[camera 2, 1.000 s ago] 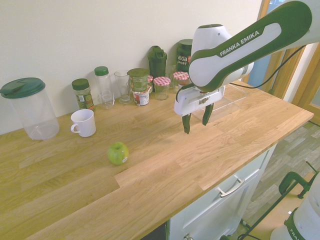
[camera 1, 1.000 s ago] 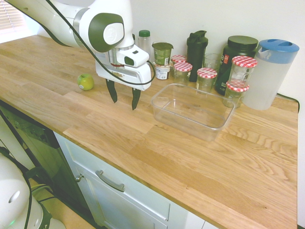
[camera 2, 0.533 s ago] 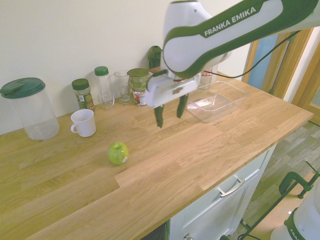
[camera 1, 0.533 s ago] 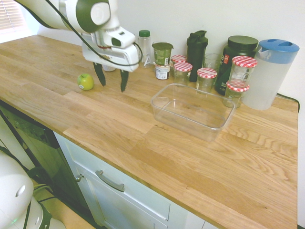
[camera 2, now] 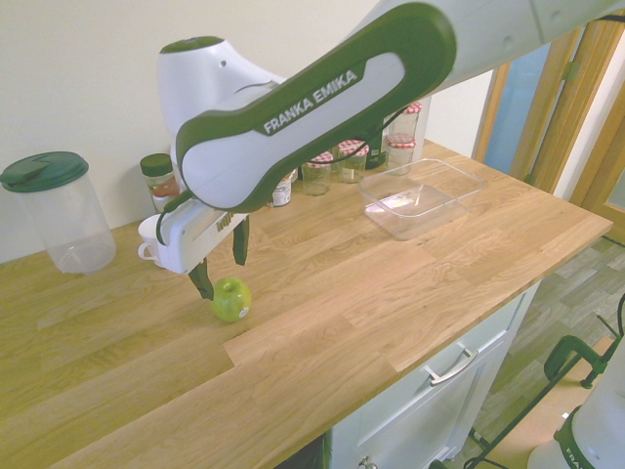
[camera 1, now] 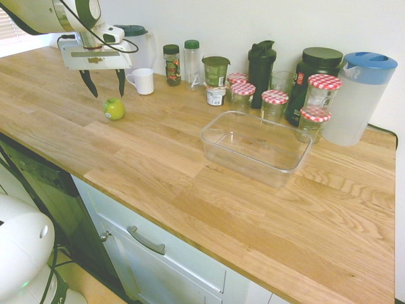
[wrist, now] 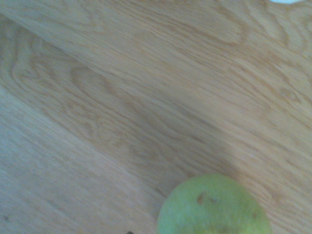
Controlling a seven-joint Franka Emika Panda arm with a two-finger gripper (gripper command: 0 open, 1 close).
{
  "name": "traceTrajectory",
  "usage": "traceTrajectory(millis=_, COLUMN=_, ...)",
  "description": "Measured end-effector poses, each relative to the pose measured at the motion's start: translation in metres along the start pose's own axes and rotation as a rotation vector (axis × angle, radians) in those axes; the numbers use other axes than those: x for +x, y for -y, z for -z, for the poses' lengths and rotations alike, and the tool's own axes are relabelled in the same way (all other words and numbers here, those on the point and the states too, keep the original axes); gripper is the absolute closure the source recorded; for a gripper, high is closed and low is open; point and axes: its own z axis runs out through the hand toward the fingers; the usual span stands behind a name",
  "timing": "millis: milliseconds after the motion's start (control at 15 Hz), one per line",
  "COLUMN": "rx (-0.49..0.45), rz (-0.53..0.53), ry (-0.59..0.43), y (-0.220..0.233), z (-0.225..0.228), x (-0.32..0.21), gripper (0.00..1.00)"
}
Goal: Put the apple into the container
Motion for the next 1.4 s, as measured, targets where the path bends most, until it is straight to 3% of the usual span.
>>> traceTrajectory(millis=267, rx=-0.059, rz=0.089, ry=0.032, y=0.001, z=-0.012, x=-0.002, gripper=0.0)
traceTrajectory(millis=667, rx=-0.077, rz=0.16, ry=0.068, y=-0.001, z=-0.04, x=0.007, gripper=0.0)
traceTrajectory(millis=733, rx=-0.079, rz=0.166, ry=0.07, y=0.002, z=-0.044, x=0.006, gripper=1.0)
traceTrajectory(millis=1400, rx=-0.085, rz=0.171, ry=0.082, y=0.006, z=-0.054, x=0.005, gripper=1.0)
